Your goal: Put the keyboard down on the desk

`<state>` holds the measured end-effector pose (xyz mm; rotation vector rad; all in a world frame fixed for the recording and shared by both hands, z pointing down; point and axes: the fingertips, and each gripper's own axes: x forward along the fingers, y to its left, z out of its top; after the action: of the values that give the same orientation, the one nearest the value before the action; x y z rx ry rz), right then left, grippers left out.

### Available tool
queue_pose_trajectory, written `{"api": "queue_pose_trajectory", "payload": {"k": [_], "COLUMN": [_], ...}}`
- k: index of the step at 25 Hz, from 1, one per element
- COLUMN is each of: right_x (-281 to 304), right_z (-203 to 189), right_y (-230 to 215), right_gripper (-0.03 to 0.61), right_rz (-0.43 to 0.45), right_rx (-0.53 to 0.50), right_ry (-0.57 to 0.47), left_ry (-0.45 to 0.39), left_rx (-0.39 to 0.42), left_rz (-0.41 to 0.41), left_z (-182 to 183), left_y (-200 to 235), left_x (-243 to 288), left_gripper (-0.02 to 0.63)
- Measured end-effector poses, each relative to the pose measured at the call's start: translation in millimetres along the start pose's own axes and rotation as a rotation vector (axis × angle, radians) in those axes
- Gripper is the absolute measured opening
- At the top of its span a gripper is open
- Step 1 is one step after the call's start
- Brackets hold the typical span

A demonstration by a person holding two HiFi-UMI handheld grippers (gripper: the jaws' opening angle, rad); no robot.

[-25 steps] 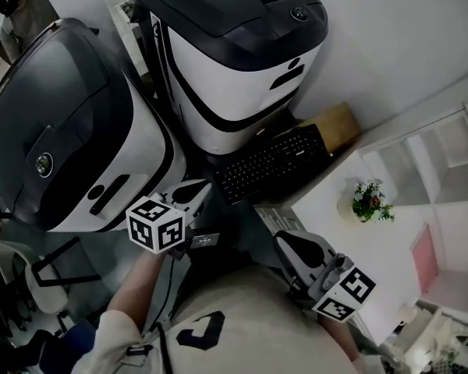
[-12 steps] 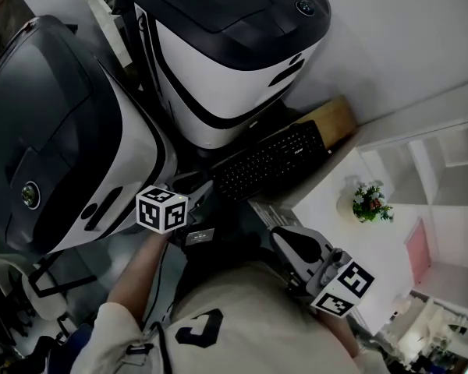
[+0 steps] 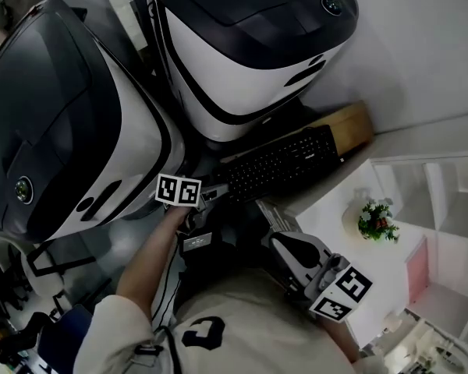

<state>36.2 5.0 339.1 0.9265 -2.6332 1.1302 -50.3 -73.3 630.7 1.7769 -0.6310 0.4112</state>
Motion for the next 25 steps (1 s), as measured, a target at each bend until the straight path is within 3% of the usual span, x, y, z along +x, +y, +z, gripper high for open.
{"api": "queue_pose_trajectory", "payload": {"k": [6, 12, 15, 16, 17, 21, 25], "right_x": [-11, -23, -26, -26, -26, -27, -30], "right_z": [-9, -20, -22, -23, -25, -31, -28], "right_y": [-13, -22, -29, -30, -30, -37, -50], "right_gripper": [0.025, 0.025, 0.025, 0.025, 0.025, 0.025, 0.025], "right_rz": [0.008, -0.02, -0.055, -0.061, -0.065, -0.108, -0.183], "right_rx": [0.021, 0.045, 0.049, 0.052, 0.057, 0.081, 0.092], "right_ry": [0.03, 0.055, 0.053, 0.055, 0.058, 0.072, 0.057], "left_ry": [-0.035, -0.134, -0.131, -0.135, -0.143, -0.156, -0.141], "left_rx": [-0.182, -0.334, -0.347, -0.345, -0.349, -0.39, -0.367], "left_rz": [-0.124, -0.198, -0.212, -0.218, -0.231, -0.349, -0.383], "left_z": [-5, -9, -11, -10, -9, -7, -6], "left_y": [2, 12, 16, 16, 16, 7, 3], "left_x": [29, 44, 54, 56, 56, 55, 53], "left_gripper": [0.347, 0.345, 0.343, 0.324, 0.262, 0.152, 0.132]}}
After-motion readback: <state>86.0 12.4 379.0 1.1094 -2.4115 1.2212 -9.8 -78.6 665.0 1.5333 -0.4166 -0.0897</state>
